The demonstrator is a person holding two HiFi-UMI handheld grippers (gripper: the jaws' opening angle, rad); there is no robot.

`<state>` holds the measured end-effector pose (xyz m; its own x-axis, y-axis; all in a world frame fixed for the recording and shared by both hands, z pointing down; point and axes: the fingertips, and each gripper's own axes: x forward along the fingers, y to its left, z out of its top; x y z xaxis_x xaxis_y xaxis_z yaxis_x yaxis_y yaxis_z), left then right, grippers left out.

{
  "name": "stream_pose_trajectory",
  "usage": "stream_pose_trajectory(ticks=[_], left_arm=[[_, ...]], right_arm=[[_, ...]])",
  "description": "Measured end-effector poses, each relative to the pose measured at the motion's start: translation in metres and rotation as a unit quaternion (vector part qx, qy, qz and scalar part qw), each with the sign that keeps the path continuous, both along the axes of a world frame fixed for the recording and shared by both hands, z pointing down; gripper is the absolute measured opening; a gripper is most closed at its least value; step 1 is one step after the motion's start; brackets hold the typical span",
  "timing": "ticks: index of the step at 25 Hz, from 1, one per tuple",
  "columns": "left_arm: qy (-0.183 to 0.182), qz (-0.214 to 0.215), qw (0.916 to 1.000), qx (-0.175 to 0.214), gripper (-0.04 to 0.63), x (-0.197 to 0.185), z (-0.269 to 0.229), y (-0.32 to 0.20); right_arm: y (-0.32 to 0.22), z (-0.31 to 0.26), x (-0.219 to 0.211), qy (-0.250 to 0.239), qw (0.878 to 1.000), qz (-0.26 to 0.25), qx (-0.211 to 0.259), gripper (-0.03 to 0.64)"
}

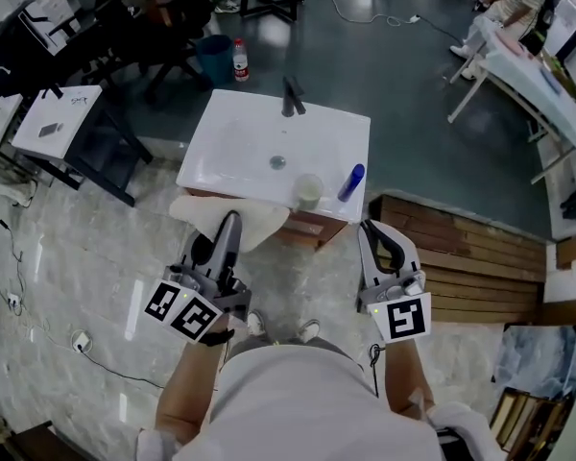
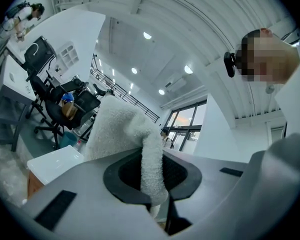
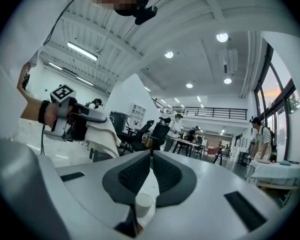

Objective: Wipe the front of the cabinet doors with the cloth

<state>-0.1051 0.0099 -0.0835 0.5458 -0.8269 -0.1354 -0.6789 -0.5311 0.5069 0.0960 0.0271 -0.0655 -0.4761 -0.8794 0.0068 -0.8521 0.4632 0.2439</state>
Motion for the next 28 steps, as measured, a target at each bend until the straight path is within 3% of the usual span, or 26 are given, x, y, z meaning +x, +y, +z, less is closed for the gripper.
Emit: stream_pose_trajectory(ticks=[5,13,28], left_arm=[[-0.004,-0.021,0.9997,0.014,0.052,-0.022,-0.012,0.001],[-0.001,-0.021,0.9995,0.025,0.052,-0.026,-0.027,0.009],[-0.012,-0.039,0.9991,0.012,0.052,-0.058,-0.019,-0.002]], right_arm=[[0.002,-0.009,0.006,-0.004,1.000,0.012,0.012,0.044],[0.010,-0.020,0.018,0.012,0.999,0.029,0.015,0.044],[-0.006,-0.029,0.006,0.028,0.999,0.034,0.013,0.044]])
